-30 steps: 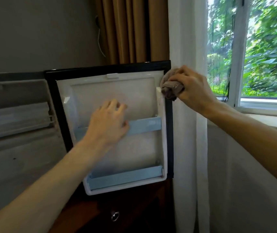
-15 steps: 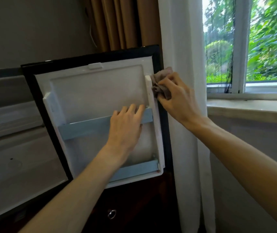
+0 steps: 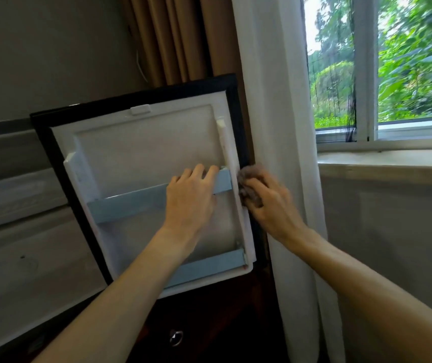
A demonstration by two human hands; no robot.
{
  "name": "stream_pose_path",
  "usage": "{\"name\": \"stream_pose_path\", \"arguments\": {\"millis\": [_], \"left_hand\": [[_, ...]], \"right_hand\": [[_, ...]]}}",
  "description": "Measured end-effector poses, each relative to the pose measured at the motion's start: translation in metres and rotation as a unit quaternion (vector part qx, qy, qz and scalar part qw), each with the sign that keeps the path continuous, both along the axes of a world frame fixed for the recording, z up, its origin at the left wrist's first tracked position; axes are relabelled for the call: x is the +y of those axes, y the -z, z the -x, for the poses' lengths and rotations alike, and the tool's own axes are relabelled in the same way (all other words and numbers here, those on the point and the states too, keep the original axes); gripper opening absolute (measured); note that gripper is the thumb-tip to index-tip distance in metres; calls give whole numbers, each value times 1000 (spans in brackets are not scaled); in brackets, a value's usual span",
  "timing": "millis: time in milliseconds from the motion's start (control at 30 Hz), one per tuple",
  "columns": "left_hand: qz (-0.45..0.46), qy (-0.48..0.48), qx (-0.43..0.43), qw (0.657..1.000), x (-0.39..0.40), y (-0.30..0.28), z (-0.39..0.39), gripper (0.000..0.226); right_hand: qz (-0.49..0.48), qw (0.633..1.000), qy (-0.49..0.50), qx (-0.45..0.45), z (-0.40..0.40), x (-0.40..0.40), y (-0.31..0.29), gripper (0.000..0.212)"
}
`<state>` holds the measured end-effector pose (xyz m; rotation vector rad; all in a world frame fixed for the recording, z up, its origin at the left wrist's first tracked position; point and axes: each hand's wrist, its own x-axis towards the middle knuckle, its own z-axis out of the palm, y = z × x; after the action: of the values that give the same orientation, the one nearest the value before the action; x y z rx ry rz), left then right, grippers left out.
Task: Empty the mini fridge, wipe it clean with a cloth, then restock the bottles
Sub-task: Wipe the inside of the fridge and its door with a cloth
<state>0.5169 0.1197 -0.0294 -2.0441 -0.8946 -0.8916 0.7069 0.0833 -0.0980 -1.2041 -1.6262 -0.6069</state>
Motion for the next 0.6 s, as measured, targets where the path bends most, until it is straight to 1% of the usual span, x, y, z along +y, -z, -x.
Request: {"name": "stream_pose_path", "arguments": {"millis": [133,200,233,267,333,400,500,600], "left_hand": [[-9,-7,5,1000,-2,-1,1,49],[-8,-7,8,1000,-1,-1,2,48],[-6,-7,7,1000,-1,-1,2,49],[-4,-7,7,1000,-1,-1,2,50],[-2,-5,6,1000,-2,0,3,50],[-2,3,7,1000,-4,-1,4,48],[-4,5,7,1000,-5,-3,4,44],[-8,4,2,1000,-4,-2,3,43]], "right_hand": [[-67,997,-20,22,2,9,-84,31],[-89,995,-18,35,3,13,-108,31],[-97,994,-19,38,4,14,-109,31],[-100,994,-22,42,6,13,-104,30],[-90,994,-25,52,9,10,-74,26],[-59,997,-20,56,10,5,-30,24],[-14,998,-24,64,12,-5,40,26],[5,995,-34,90,17,-10,90,25]]}}
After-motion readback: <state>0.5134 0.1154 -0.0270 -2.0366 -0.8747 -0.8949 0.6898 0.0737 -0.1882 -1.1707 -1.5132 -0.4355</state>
